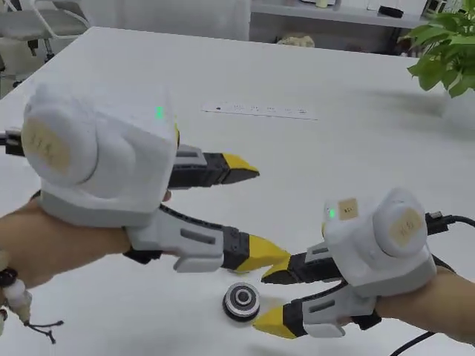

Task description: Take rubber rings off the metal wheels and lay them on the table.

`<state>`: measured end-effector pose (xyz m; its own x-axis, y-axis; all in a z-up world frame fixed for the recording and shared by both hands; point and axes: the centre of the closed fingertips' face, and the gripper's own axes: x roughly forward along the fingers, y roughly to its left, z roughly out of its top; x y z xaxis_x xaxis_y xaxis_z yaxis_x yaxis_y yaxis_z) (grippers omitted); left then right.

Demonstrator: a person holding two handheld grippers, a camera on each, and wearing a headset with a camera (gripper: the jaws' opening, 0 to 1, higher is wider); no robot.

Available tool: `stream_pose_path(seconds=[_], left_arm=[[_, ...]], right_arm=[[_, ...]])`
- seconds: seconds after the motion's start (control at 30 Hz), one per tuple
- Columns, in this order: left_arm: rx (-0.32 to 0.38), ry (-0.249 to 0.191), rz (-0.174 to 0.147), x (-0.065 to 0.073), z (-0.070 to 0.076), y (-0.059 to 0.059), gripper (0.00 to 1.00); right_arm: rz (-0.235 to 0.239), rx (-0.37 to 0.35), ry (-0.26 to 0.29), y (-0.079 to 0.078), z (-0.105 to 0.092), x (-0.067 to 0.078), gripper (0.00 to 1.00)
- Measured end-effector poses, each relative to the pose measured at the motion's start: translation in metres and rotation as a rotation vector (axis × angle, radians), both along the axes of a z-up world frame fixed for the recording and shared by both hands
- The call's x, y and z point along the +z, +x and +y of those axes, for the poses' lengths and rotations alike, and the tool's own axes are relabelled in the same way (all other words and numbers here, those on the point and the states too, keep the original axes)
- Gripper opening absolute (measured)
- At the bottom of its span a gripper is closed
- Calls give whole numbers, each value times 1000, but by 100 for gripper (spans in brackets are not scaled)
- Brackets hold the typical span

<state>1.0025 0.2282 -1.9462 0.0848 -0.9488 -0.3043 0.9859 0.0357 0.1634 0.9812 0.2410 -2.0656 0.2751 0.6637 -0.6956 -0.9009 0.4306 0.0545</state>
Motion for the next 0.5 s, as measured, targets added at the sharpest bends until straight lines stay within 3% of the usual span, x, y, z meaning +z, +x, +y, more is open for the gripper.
stream_pose_path(seconds=[0.03, 0.13, 0.33, 0.5], left_arm=[[-1, 16, 3, -9, 1, 1, 45], [12, 78, 58, -29, 6, 2, 42], [31, 83, 124, -48, 9, 5, 44], [35, 143, 174, -76, 13, 3, 39]], right_arm=[[1, -6, 3, 0, 0, -1, 32], [8, -17, 19, 1, 2, -2, 32], [21, -39, 38, 0, 2, -6, 30], [18, -53, 51, 2, 2, -7, 28]])
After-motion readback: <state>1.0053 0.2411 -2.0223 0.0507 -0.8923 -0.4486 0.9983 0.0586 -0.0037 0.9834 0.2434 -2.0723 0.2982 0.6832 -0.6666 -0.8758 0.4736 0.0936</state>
